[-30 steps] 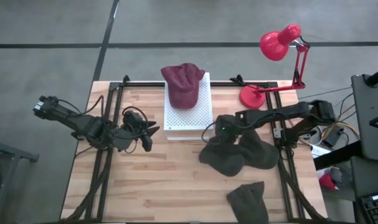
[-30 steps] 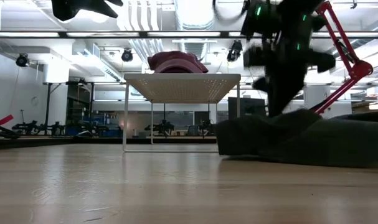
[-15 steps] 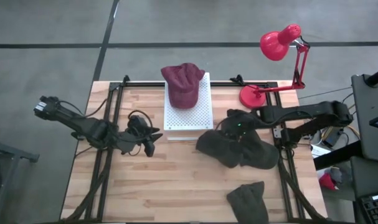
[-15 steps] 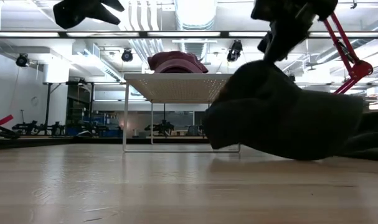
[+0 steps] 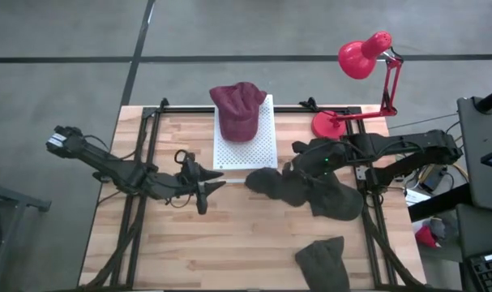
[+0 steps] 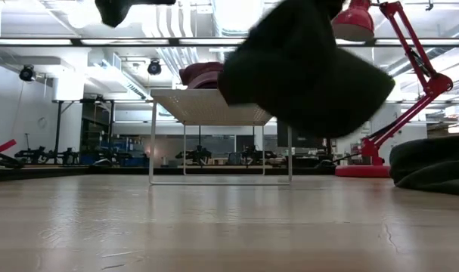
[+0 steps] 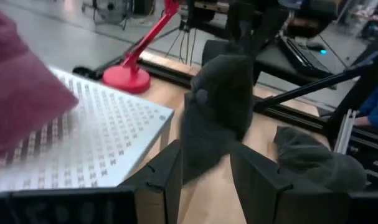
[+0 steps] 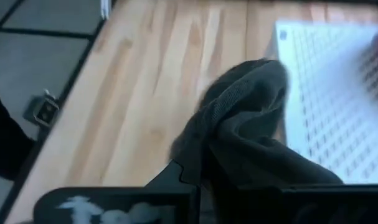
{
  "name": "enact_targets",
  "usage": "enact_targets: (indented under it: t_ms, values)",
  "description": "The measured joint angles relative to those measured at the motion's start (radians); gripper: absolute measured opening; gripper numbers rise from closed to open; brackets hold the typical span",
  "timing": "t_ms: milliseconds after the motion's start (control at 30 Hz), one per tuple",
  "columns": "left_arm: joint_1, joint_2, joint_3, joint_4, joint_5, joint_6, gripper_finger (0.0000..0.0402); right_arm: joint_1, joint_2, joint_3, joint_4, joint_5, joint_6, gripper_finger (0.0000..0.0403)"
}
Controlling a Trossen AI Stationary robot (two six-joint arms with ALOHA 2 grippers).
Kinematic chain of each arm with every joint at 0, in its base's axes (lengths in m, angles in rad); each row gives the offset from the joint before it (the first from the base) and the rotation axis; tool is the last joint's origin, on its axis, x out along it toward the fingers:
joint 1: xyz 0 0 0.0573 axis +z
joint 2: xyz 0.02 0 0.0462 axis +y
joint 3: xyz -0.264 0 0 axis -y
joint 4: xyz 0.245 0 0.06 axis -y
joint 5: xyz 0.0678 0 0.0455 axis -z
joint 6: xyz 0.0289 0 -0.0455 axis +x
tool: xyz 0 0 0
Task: Pick & Place hat
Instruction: Put the top left black cap on the shelf
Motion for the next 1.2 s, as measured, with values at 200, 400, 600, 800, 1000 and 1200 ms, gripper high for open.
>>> enact_targets:
  t_ms: [200,400,600,800,1000,1200]
  values:
    - [0.000,0.008,-0.009,0.009,-0.001,0.146,0.0129,0.024,0.008,0.122,-0.001,0.001,-0.012,0.0008]
    - [0.004,0.032,-0.024,0.048,0.000,0.151,0.0129,0.047,0.032,0.224,0.005,0.010,-0.055,0.0008]
    - [0.005,0.060,-0.027,0.154,0.045,0.140,0.0129,0.047,0.046,0.278,0.017,0.012,-0.091,0.0008]
    - [0.005,0.069,-0.027,0.256,0.069,0.142,0.0129,0.047,0.064,0.297,0.027,0.011,-0.113,0.0008]
    - [0.010,0.069,-0.026,0.317,0.086,0.143,0.0129,0.046,0.089,0.296,0.042,0.012,-0.124,0.0008]
    - [0.024,0.069,-0.026,0.343,0.164,0.140,0.0125,0.046,0.119,0.306,0.057,0.011,-0.143,0.0008]
